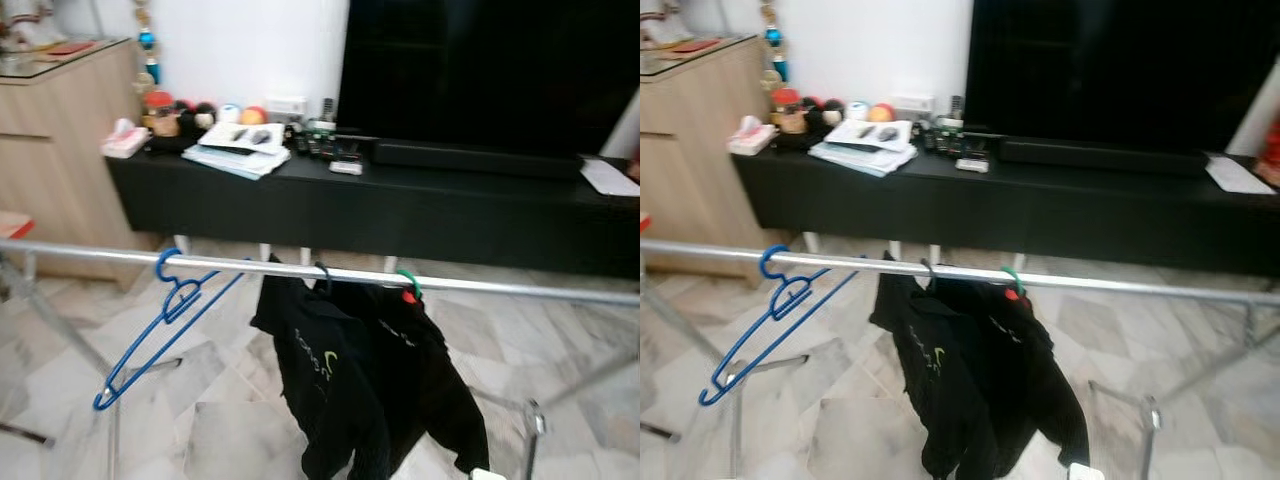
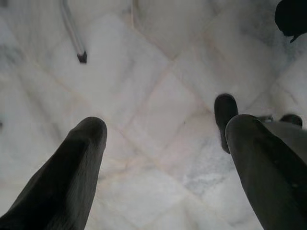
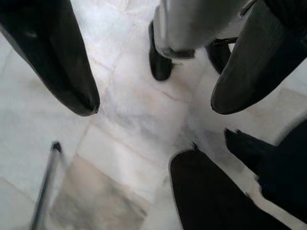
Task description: Hang hanger
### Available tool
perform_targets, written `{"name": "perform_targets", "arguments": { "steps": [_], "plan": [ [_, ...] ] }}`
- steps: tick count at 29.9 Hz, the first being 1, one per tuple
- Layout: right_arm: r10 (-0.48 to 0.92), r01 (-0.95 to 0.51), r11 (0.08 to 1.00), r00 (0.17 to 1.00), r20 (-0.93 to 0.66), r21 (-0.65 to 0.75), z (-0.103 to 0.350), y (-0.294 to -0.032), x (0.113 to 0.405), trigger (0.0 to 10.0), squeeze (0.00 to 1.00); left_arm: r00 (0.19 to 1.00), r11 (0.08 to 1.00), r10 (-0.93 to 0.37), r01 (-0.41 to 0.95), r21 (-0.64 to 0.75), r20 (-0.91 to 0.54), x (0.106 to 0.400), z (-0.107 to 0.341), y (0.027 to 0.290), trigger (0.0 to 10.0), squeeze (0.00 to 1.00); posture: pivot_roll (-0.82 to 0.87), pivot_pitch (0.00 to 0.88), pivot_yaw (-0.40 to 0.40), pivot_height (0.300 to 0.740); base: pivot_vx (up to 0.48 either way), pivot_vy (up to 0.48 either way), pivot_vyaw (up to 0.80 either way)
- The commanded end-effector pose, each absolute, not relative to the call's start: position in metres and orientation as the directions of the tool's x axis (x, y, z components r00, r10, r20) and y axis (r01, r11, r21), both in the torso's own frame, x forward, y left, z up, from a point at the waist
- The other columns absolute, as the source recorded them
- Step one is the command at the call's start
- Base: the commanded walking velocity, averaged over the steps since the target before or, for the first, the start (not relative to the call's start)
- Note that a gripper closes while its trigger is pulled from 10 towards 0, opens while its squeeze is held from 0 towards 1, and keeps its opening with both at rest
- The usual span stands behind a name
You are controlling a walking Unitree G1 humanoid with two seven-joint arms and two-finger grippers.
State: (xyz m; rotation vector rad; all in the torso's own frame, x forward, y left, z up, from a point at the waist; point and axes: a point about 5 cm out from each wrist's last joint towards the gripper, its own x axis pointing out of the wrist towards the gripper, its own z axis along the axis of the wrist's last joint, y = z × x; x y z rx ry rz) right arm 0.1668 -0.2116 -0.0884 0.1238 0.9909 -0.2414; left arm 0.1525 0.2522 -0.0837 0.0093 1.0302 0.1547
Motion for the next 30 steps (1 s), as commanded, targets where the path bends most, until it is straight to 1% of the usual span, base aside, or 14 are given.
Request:
{"name": "perform_targets", "arguments": {
  "steps": [1,5,11,17,18,19,20,21,23,24,26,27,28,30],
  "plan": [
    [-0.148,0.266,0.964,0.539,-0.829,0.001,-0.087,-0.21,0.171,10.0,0.0,0.486,0.989,0.136,-0.114,0.092,-0.863,0.146,-0.086,0.254,10.0,0.0,-0.07,0.0,0.018,0.74,0.0,0.0,0.0],
    [-0.161,0.276,0.961,0.569,-0.807,0.002,-0.082,-0.213,0.178,10.0,0.0,0.491,0.991,0.125,-0.094,0.09,-0.862,0.149,-0.087,0.246,10.0,0.0,-0.07,0.0,0.018,0.74,0.0,0.0,0.0],
    [-0.207,0.326,0.945,0.656,-0.726,0.025,-0.068,-0.224,0.199,10.0,0.0,0.489,0.994,0.108,-0.08,0.079,-0.866,0.15,-0.091,0.232,10.0,0.0,-0.08,0.0,0.009,0.74,0.0,0.0,0.0],
    [-0.26,0.362,0.932,0.719,-0.645,0.028,-0.057,-0.233,0.209,10.0,0.0,0.486,0.994,0.106,-0.082,0.076,-0.868,0.146,-0.092,0.231,10.0,0.0,-0.07,0.0,-0.002,0.74,0.0,0.0,0.0],
    [-0.29,0.379,0.925,0.77,-0.568,0.041,-0.045,-0.24,0.223,10.0,0.0,0.483,0.993,0.11,-0.085,0.078,-0.869,0.144,-0.092,0.234,10.0,0.0,-0.08,0.0,-0.003,0.74,0.0,0.0,0.0],
    [-0.29,0.379,0.925,0.77,-0.568,0.041,-0.045,-0.24,0.223,10.0,0.0,0.483,0.993,0.11,-0.085,0.078,-0.869,0.144,-0.092,0.234,10.0,0.0,-0.08,0.0,-0.003,0.74,0.0,0.0,0.0],
    [-0.306,0.379,0.924,0.823,-0.478,0.06,-0.03,-0.243,0.238,10.0,0.0,0.481,0.993,0.112,-0.086,0.08,-0.869,0.142,-0.092,0.235,10.0,0.0,-0.08,0.0,-0.005,0.74,0.0,0.0,0.0],
    [-0.31,0.374,0.925,0.848,-0.43,0.07,-0.022,-0.244,0.245,10.0,0.0,0.48,0.993,0.113,-0.087,0.081,-0.87,0.141,-0.092,0.236,10.0,0.0,-0.08,0.0,-0.005,0.74,0.0,0.0,0.0],
    [-0.312,0.368,0.926,0.867,-0.389,0.077,-0.016,-0.245,0.251,10.0,0.0,0.48,0.993,0.114,-0.088,0.082,-0.87,0.141,-0.092,0.237,10.0,0.0,-0.08,0.0,-0.005,0.74,0.0,0.0,0.0],
    [-0.325,0.357,0.928,0.915,-0.238,0.103,0.008,-0.246,0.265,10.0,0.0,0.477,0.993,0.116,-0.088,0.084,-0.871,0.139,-0.093,0.238,10.0,0.0,-0.08,0.0,-0.007,0.74,0.0,0.0,0.0],
    [-0.329,0.351,0.929,0.929,-0.17,0.121,0.019,-0.246,0.27,10.0,0.0,0.476,0.992,0.117,-0.089,0.084,-0.872,0.138,-0.093,0.238,10.0,0.0,-0.08,0.0,-0.006,0.74,0.0,0.0,0.0],
    [-0.329,0.351,0.929,0.929,-0.17,0.121,0.019,-0.246,0.27,10.0,0.0,0.476,0.992,0.117,-0.089,0.084,-0.872,0.138,-0.093,0.238,10.0,0.0,-0.08,0.0,-0.006,0.74,0.0,0.0,0.0],
    [-0.333,0.338,0.928,0.941,-0.06,0.158,0.038,-0.242,0.275,10.0,0.0,0.475,0.992,0.117,-0.088,0.085,-0.872,0.137,-0.093,0.238,10.0,0.0,-0.08,0.0,-0.005,0.74,0.0,0.0,0.0],
    [-0.331,0.323,0.927,0.943,0.012,0.189,0.053,-0.237,0.279,10.0,0.0,0.474,0.992,0.117,-0.089,0.084,-0.873,0.136,-0.094,0.238,10.0,0.0,-0.08,0.0,-0.002,0.74,0.0,0.0,0.0]
  ]
}}
